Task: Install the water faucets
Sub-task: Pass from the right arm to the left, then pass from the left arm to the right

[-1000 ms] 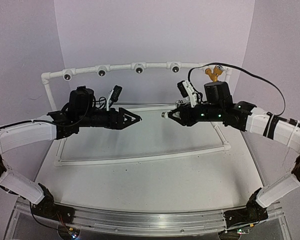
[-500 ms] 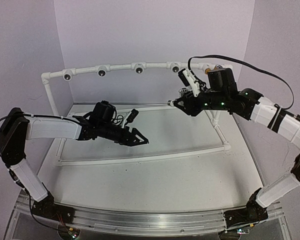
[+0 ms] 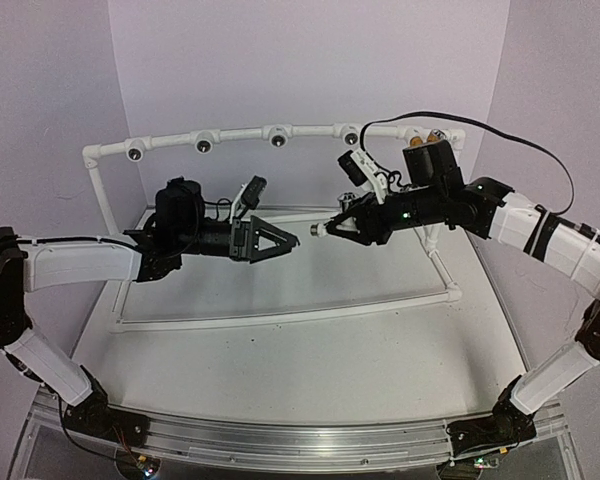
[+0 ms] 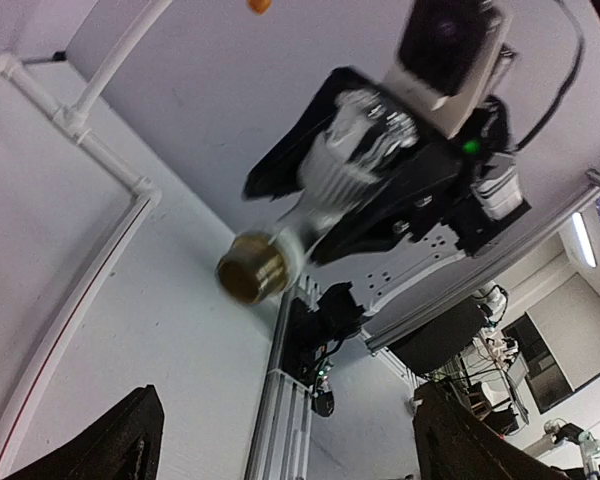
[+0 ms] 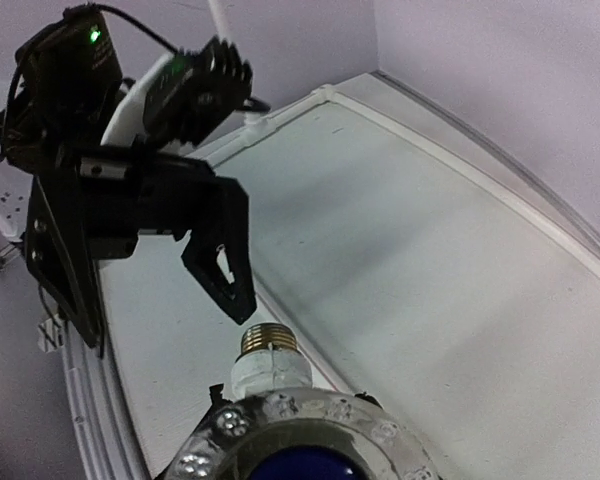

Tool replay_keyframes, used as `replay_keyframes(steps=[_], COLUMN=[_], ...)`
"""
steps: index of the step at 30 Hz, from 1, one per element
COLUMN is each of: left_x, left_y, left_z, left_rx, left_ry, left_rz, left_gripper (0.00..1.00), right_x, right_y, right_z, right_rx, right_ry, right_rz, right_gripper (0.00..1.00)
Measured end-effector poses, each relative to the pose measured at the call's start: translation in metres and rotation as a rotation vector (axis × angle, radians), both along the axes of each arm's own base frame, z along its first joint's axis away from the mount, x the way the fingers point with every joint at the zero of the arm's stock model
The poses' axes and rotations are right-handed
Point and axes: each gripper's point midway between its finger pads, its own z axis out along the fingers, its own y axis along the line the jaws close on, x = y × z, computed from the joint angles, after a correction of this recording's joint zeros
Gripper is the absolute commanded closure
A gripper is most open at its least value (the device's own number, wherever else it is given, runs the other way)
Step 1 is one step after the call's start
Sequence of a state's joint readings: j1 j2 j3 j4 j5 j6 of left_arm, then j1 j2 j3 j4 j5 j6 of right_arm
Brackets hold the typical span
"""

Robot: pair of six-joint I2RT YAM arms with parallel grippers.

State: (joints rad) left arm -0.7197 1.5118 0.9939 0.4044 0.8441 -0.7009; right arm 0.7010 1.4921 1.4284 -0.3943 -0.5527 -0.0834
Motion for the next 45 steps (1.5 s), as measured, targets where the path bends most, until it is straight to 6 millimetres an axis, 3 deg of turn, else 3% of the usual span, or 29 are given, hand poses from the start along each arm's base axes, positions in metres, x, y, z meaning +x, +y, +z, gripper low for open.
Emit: replay_keyframes(steps=[2,5,10,14,17,22,26,27,29,31,34,38,45], left_x=[-0.007,-0.015,-0.023,-0.024,-0.023,-0.022,-0.021,-0.021,-0.021,-0.021,-0.021,-0.021,-0.02], left_y=[0.003,0.004,-0.002,-0.011,-0.015,-0.019,-0.02,-0.02,-0.02,-0.02,-0.02,-0.018,-0.017], left_z=[0.024,0.041,0.039,0.035,0.033,0.031,0.029,0.029,0.029,0.029,0.03,0.033,0.033], left_rx=[-0.063,-0.109,-0.112,-0.104,-0.098,-0.097,-0.093,-0.094,-0.095,-0.095,-0.096,-0.1,-0.102], left_ry=[-0.023,-0.024,0.018,0.048,0.068,0.074,0.086,0.082,0.078,0.075,0.071,0.063,0.061], left_rz=[-0.023,-0.058,-0.123,-0.159,-0.172,-0.181,-0.186,-0.187,-0.187,-0.187,-0.187,-0.176,-0.173], left_gripper=[0.1,0.11,0.21,0.38,0.42,0.69,0.96,0.99,1.0,1.0,1.0,1.0,1.0], right_x=[-0.009,-0.021,-0.03,-0.033,-0.034,-0.035,-0.038,-0.038,-0.037,-0.037,-0.035,-0.037,-0.045], right_y=[0.005,0.011,0.019,0.026,0.03,0.033,0.034,0.034,0.034,0.034,0.028,0.014,0.012], right_z=[0.001,0.003,0.008,0.006,0.003,0.002,0.006,0.006,0.006,0.005,0.002,-0.008,-0.003], right_rx=[0.024,0.061,0.116,0.137,0.144,0.157,0.172,0.173,0.175,0.176,0.187,0.196,0.224], right_ry=[0.031,0.07,0.116,0.148,0.17,0.188,0.196,0.197,0.201,0.211,0.234,0.298,0.348], right_rz=[0.052,0.112,0.17,0.203,0.218,0.236,0.247,0.247,0.244,0.24,0.229,0.223,0.268], right_gripper=[1.0,1.0,1.0,1.0,1.0,1.0,0.99,0.94,0.66,0.48,0.35,0.41,0.61])
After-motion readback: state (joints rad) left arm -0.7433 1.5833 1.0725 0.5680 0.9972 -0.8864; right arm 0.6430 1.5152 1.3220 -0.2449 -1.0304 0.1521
